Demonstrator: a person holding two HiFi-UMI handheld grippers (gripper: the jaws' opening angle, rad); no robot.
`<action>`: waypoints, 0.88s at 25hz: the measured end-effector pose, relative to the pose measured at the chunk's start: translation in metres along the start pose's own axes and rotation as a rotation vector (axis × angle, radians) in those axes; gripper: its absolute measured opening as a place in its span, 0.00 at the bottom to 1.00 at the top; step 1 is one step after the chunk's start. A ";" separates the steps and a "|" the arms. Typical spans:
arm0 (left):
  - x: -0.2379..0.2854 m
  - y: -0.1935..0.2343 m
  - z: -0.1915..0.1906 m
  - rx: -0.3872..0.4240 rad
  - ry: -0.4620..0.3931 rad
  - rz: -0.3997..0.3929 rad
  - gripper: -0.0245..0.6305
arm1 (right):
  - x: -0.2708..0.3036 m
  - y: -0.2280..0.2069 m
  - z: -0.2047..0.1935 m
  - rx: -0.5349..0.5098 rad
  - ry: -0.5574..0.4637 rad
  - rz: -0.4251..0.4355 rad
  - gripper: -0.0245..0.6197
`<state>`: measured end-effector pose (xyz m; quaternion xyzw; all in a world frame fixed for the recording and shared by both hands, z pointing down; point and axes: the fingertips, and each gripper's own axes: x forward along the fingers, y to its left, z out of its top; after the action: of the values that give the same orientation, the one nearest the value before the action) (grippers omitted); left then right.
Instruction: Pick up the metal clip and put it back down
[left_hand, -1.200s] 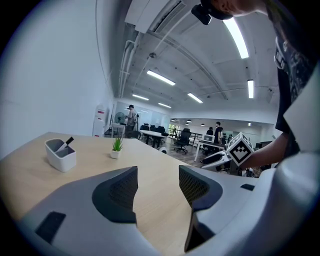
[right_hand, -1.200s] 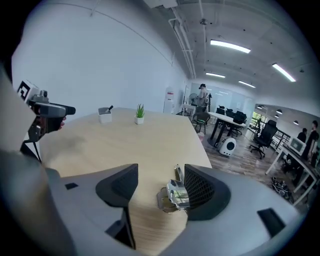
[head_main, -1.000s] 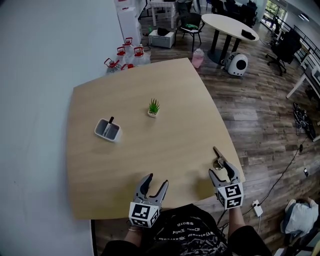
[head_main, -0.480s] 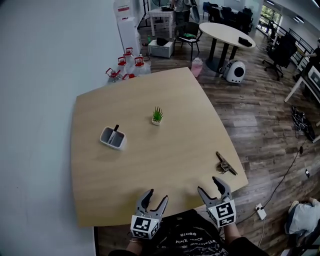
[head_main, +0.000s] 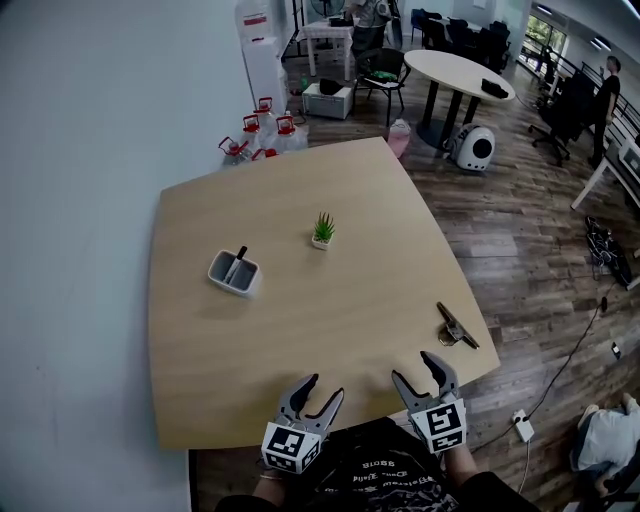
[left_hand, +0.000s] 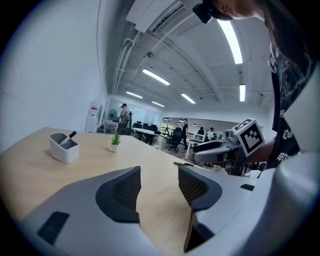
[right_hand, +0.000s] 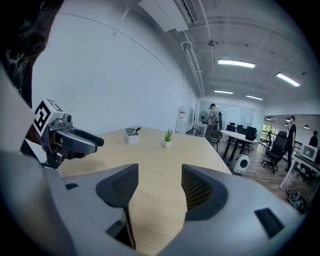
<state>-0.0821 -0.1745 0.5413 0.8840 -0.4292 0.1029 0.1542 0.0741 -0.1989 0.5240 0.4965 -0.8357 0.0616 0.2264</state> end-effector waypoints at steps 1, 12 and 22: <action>0.001 -0.002 0.000 0.004 0.001 -0.013 0.41 | 0.001 0.003 0.001 -0.006 -0.004 0.001 0.48; 0.009 0.002 0.008 0.000 -0.022 0.032 0.06 | 0.003 -0.002 0.014 0.007 -0.049 -0.028 0.06; 0.021 -0.011 0.013 0.042 -0.022 0.009 0.05 | 0.010 0.001 0.010 0.033 -0.045 0.011 0.06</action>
<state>-0.0605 -0.1879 0.5336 0.8863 -0.4324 0.1027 0.1304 0.0662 -0.2100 0.5197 0.4970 -0.8421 0.0654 0.1989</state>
